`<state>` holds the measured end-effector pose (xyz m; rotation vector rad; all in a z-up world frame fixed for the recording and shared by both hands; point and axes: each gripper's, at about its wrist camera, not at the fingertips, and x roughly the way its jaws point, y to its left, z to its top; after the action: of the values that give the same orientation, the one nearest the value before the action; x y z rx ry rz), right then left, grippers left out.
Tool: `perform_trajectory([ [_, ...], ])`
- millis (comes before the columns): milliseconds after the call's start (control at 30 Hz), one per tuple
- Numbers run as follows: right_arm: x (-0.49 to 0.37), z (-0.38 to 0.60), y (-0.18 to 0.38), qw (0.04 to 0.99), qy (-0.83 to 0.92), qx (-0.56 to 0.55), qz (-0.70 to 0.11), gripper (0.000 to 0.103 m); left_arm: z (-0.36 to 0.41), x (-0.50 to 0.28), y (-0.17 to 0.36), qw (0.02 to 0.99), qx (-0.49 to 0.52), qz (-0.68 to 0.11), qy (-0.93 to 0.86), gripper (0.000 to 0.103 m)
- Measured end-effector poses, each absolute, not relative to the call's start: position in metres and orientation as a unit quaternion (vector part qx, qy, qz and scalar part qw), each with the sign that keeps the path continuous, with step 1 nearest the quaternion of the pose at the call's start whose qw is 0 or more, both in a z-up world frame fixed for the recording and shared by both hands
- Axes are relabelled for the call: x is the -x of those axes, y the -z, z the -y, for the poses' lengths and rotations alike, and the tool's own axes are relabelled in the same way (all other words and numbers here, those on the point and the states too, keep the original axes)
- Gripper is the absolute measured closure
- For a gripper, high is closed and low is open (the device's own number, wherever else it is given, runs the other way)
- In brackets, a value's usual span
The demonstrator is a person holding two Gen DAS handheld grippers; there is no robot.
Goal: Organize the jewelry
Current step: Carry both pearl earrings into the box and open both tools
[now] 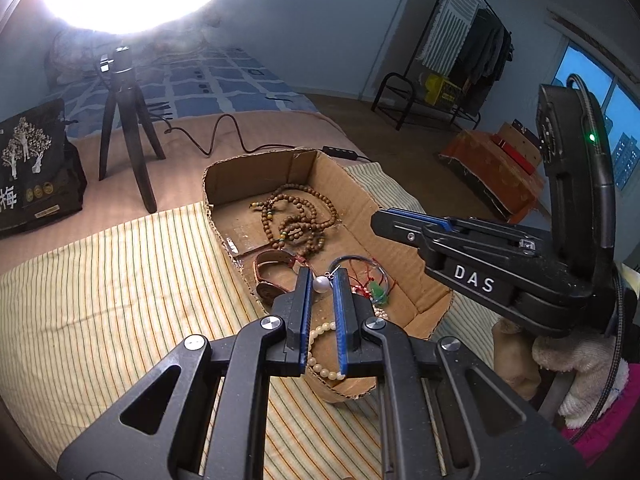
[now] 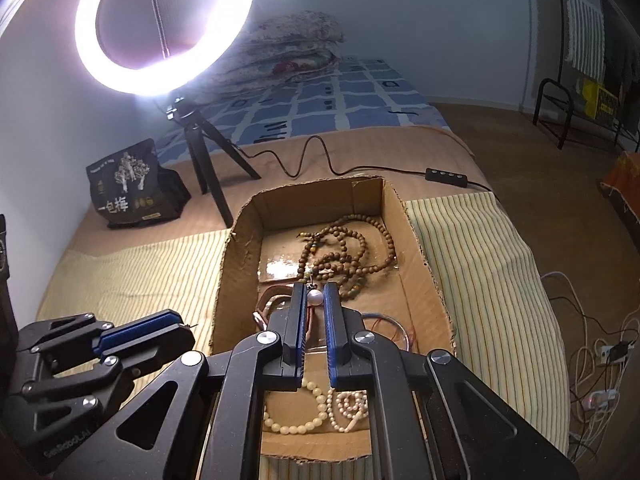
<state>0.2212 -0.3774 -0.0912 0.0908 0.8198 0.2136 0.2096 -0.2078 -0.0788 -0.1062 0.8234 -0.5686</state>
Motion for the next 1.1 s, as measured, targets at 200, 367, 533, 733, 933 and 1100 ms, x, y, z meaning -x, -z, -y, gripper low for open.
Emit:
perform_trajectory([
  [200,-0.2233,0.3797,0.0933,0.911,-0.100,-0.043,-0.398,0.096,0.2120,-0.2090,0.0782,0.877,0.045,-0.392,0.275,0.094],
  [367,-0.2238,0.3783,0.0935,0.911,-0.096,-0.037,-0.400,0.085,0.2115,-0.2082,0.0770,0.879,0.043,-0.391,0.271,0.094],
  [533,-0.2229,0.3800,0.0926,0.913,-0.089,-0.038,-0.396,0.060,0.2100,-0.2097,0.0786,0.880,0.043,-0.393,0.265,0.065],
  [733,-0.2233,0.3798,0.0923,0.914,-0.080,-0.034,-0.397,0.041,0.2102,-0.2083,0.0781,0.883,0.038,-0.389,0.262,0.058],
  [933,-0.2238,0.3791,0.0916,0.914,-0.069,-0.031,-0.398,0.036,0.2085,-0.2076,0.0770,0.885,0.039,-0.386,0.256,0.044],
  [1100,-0.2241,0.3782,0.0907,0.914,-0.063,-0.028,-0.399,0.033,0.2079,-0.2067,0.0755,0.887,0.035,-0.385,0.254,0.042],
])
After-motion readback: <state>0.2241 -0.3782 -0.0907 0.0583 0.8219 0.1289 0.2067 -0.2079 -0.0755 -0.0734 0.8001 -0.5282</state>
